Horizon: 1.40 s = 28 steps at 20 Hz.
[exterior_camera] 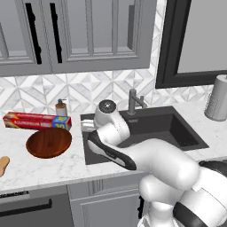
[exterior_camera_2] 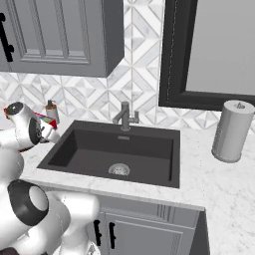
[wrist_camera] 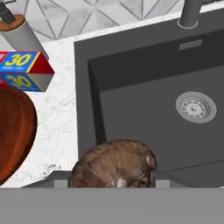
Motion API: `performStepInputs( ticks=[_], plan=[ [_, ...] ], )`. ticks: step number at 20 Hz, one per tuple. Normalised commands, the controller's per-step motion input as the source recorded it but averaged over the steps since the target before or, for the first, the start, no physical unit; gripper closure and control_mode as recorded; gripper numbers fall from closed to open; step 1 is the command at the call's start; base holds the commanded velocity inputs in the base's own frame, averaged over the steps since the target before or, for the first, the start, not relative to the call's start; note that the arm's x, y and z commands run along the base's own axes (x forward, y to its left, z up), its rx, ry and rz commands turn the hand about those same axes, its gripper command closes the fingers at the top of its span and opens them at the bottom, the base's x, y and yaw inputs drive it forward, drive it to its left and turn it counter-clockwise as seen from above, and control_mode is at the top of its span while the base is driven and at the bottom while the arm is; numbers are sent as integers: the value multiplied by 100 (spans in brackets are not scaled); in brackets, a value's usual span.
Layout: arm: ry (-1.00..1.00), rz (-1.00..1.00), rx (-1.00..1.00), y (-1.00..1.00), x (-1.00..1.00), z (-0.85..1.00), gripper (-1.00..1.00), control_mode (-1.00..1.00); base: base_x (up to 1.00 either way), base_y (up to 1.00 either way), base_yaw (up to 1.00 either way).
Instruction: Pick the mushroom from the sink and place it in the bowl. Then pick the bowl and place it in the microwave. Then close the microwave door and press the start button.
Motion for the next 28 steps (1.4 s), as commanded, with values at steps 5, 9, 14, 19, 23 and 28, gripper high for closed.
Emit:
performStepInputs(
  ticks=[5, 9, 14, 19, 23, 28],
  plan=[
    [10, 0, 0, 65, 6, 9, 100, -100, 0, 0, 0],
    [10, 0, 0, 62, 9, 0, 100, -100, 0, 0, 0],
    [13, 0, 0, 55, 22, -6, 100, -100, 0, 0, 0],
    [13, -1, 0, 53, 21, -12, 100, -100, 0, 0, 0],
    [9, -6, 0, 33, 24, -20, 100, -100, 0, 0, 0],
    [8, -7, 0, 25, 25, -31, 100, -100, 0, 0, 0]
  ],
)
